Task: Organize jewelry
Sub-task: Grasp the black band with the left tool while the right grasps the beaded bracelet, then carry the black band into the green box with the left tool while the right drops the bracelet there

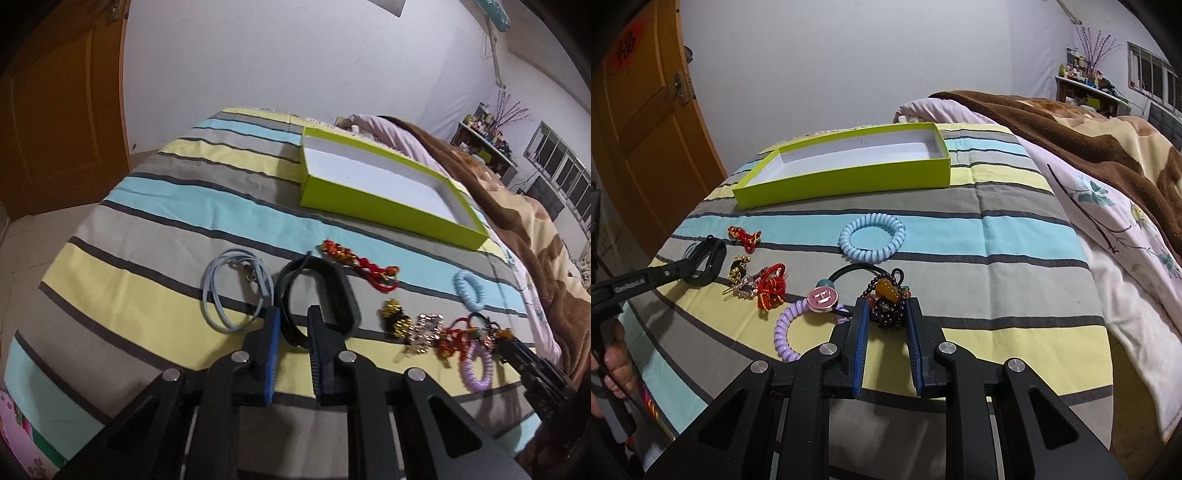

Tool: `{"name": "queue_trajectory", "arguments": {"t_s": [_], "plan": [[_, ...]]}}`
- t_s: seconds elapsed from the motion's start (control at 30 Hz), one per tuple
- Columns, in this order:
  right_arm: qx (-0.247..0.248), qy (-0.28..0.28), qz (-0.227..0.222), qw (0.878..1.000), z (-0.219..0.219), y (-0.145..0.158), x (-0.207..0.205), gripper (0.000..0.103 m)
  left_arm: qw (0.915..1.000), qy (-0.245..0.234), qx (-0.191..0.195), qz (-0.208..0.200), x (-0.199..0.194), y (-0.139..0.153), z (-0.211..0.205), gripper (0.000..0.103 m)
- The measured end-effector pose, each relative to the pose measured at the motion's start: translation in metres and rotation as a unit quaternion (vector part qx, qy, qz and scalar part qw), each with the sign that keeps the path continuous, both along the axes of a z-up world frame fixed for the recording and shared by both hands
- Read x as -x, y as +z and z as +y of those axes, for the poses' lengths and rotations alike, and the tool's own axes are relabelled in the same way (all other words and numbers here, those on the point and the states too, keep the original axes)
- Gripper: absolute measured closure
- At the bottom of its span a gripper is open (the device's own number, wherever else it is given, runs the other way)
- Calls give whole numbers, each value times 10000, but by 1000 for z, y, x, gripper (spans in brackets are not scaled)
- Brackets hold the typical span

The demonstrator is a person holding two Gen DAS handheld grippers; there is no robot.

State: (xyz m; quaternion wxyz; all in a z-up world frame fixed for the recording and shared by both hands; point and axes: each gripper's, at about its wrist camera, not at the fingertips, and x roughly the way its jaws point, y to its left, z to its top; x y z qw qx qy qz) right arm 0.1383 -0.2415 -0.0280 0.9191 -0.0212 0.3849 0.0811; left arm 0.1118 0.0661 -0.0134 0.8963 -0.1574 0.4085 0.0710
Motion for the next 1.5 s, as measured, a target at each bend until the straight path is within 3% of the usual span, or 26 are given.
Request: {"name": "queue_trajectory", "arguments": {"t_s": [0.3, 0.47, 0.57, 0.73, 1.27, 1.5], "plan": [[-17, -21, -25, 10000, -2, 2, 3, 83, 9998, 131, 12, 154, -6, -6, 6, 87], [-18, -7, -53, 10000, -3, 3, 5, 84, 9996, 73, -175, 210, -12, -8, 1, 87], [-32, -9, -125, 9999, -3, 7, 9, 84, 9995, 29, -277, 180, -13, -8, 0, 93], [24, 35, -278, 9996, 0, 16, 16, 85, 9991, -68, -428, -6, -6, -3, -2, 95], [-35, 233, -749, 9969, 10, 51, 41, 85, 9964, -511, -275, -619, 24, 37, -17, 95], [-84, 355, -843, 9958, 15, 60, 25, 85, 9924, -658, -655, -813, 11, 54, -32, 95]]}}
